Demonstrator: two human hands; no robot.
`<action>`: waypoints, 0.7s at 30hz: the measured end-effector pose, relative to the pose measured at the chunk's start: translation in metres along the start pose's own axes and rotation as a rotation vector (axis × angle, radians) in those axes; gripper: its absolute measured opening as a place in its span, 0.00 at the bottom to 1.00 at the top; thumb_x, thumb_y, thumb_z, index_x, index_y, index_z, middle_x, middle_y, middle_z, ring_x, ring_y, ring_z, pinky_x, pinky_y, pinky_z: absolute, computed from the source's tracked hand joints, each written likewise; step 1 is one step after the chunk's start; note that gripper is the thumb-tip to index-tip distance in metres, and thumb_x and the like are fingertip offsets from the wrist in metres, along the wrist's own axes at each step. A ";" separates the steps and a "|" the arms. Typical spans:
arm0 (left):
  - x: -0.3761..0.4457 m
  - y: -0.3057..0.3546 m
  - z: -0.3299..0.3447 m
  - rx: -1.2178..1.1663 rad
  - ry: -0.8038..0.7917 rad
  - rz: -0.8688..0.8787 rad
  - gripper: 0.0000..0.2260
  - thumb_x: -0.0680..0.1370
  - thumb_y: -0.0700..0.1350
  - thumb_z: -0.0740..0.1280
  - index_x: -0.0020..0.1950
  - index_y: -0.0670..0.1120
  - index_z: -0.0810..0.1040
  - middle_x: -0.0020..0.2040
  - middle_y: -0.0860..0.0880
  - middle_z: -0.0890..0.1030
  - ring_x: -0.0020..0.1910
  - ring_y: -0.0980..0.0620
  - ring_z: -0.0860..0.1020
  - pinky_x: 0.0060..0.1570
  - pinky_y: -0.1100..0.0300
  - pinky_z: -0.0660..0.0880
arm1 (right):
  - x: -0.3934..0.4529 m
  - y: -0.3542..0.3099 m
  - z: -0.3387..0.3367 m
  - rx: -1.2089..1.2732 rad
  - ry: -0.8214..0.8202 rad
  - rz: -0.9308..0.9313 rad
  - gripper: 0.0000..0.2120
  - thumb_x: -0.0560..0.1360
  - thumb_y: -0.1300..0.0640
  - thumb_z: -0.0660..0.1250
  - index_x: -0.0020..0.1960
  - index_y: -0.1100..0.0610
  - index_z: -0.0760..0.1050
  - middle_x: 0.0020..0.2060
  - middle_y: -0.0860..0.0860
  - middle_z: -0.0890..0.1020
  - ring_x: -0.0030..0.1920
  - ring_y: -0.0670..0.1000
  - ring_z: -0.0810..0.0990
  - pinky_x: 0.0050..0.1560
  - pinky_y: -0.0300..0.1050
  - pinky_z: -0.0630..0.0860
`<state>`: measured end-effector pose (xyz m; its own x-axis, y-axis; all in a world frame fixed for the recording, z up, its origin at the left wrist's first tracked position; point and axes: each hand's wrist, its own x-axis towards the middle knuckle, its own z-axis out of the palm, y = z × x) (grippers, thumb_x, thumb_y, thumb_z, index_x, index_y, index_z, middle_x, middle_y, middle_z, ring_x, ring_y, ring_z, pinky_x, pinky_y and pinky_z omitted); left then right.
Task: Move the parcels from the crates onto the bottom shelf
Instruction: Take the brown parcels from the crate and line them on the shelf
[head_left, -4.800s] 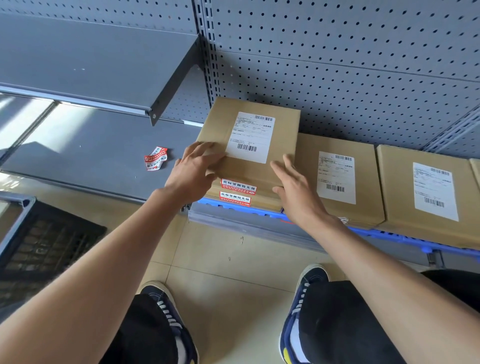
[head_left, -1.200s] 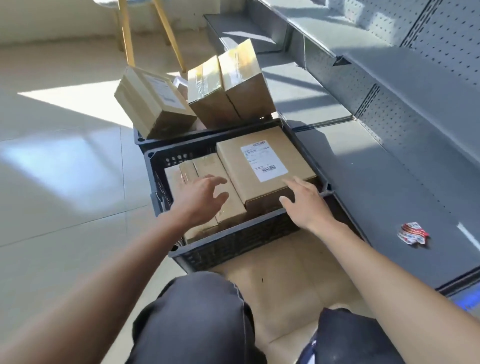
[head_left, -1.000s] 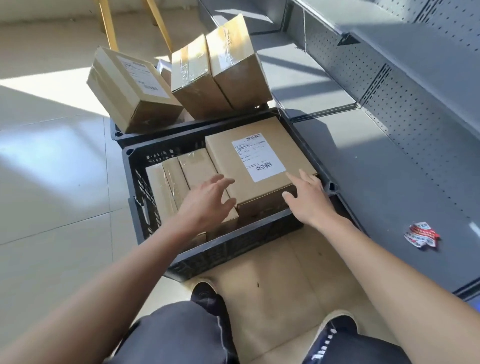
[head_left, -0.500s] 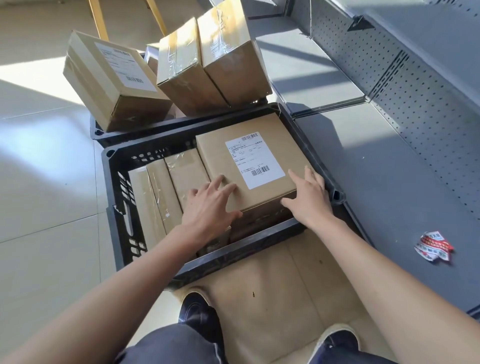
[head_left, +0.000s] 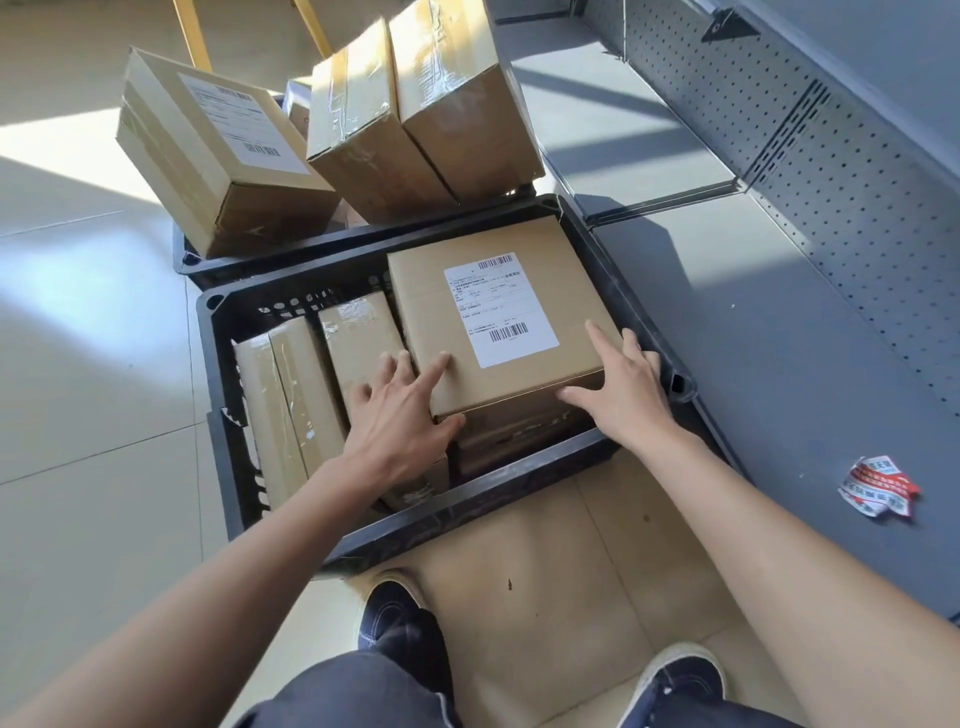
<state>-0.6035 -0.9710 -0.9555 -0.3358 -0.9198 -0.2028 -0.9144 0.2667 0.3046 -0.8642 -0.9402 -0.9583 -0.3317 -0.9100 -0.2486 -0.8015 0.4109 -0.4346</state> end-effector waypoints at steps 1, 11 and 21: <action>0.001 0.001 0.000 -0.016 -0.009 0.001 0.33 0.77 0.61 0.65 0.80 0.58 0.57 0.69 0.44 0.68 0.77 0.43 0.57 0.68 0.40 0.60 | 0.000 0.000 0.000 -0.020 0.003 -0.002 0.43 0.74 0.43 0.73 0.80 0.41 0.52 0.80 0.55 0.55 0.76 0.60 0.55 0.71 0.61 0.63; -0.018 0.018 -0.021 -0.400 0.082 -0.051 0.37 0.76 0.52 0.75 0.81 0.59 0.60 0.80 0.42 0.59 0.77 0.42 0.61 0.72 0.47 0.62 | -0.027 -0.013 -0.017 0.201 0.117 -0.082 0.41 0.73 0.43 0.74 0.80 0.42 0.57 0.76 0.50 0.56 0.77 0.54 0.57 0.74 0.54 0.60; -0.034 0.036 -0.065 -0.557 0.273 0.054 0.36 0.72 0.50 0.78 0.77 0.61 0.67 0.80 0.46 0.58 0.78 0.47 0.61 0.76 0.49 0.61 | -0.079 -0.034 -0.054 0.348 0.385 -0.139 0.40 0.69 0.47 0.79 0.76 0.46 0.65 0.72 0.52 0.60 0.74 0.52 0.64 0.74 0.45 0.61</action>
<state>-0.6106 -0.9484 -0.8770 -0.2414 -0.9692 0.0497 -0.6177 0.1930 0.7623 -0.8374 -0.8855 -0.8775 -0.4457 -0.8844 0.1388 -0.6599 0.2198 -0.7185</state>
